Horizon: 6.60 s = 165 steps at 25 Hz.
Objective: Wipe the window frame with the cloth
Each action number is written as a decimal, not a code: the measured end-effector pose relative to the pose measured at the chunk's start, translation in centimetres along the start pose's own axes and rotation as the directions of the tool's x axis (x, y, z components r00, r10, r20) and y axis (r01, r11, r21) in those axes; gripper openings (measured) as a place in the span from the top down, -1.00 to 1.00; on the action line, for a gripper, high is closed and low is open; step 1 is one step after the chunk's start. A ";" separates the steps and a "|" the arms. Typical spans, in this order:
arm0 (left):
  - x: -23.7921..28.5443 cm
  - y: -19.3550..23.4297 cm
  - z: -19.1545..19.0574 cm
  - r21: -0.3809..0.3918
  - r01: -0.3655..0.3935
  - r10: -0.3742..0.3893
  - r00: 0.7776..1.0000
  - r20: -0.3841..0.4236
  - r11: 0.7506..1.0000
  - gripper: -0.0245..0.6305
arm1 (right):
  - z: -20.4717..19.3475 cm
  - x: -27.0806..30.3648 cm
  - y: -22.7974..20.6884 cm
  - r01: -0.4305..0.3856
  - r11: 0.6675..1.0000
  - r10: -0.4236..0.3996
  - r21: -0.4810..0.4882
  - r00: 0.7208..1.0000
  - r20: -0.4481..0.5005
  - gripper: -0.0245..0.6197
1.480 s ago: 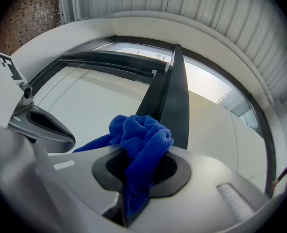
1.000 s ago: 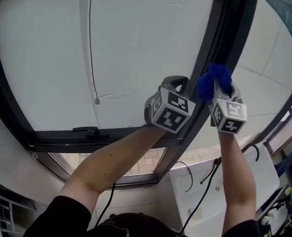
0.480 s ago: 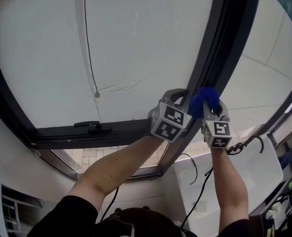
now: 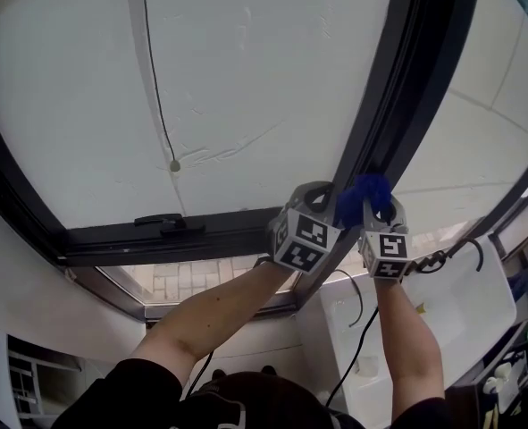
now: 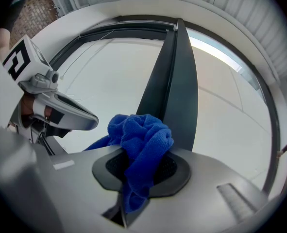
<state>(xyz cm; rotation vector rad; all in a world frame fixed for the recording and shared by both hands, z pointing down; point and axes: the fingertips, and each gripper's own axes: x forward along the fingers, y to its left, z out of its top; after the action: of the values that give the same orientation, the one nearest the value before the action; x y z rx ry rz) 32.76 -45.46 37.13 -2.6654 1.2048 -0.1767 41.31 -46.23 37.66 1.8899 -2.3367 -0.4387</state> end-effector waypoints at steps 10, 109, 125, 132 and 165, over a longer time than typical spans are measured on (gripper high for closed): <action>0.8 -1.2 -3.4 -0.029 0.020 -0.022 0.999 -0.040 0.999 0.94 | -4.3 -0.2 1.2 -0.031 0.998 0.034 0.060 0.998 -0.054 0.69; -0.5 -5.8 -15.6 -0.170 0.060 -0.084 0.987 -0.135 0.984 0.94 | -18.7 -1.5 5.2 -0.104 0.966 0.175 0.237 0.937 -0.301 0.67; -3.9 -3.1 -15.9 -0.152 0.010 -0.032 0.988 -0.148 0.988 0.94 | -17.8 -1.3 8.3 -0.106 0.964 0.183 0.244 0.931 -0.315 0.67; -6.2 -1.6 -16.2 -0.152 -0.029 0.006 0.988 -0.153 0.988 0.94 | -16.5 -1.3 12.4 -0.197 0.954 0.261 0.226 0.918 -0.300 0.67; -26.0 12.5 -19.8 -0.166 -0.391 0.354 0.911 -0.213 0.905 0.94 | -8.9 -0.3 36.0 -0.524 0.825 0.564 0.214 0.790 -0.240 0.67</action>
<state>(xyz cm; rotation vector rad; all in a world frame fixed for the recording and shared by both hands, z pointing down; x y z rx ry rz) 2.65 -36.75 52.79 -2.5590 1.8604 -0.2438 9.81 -40.63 56.51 1.1126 -2.5864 0.0665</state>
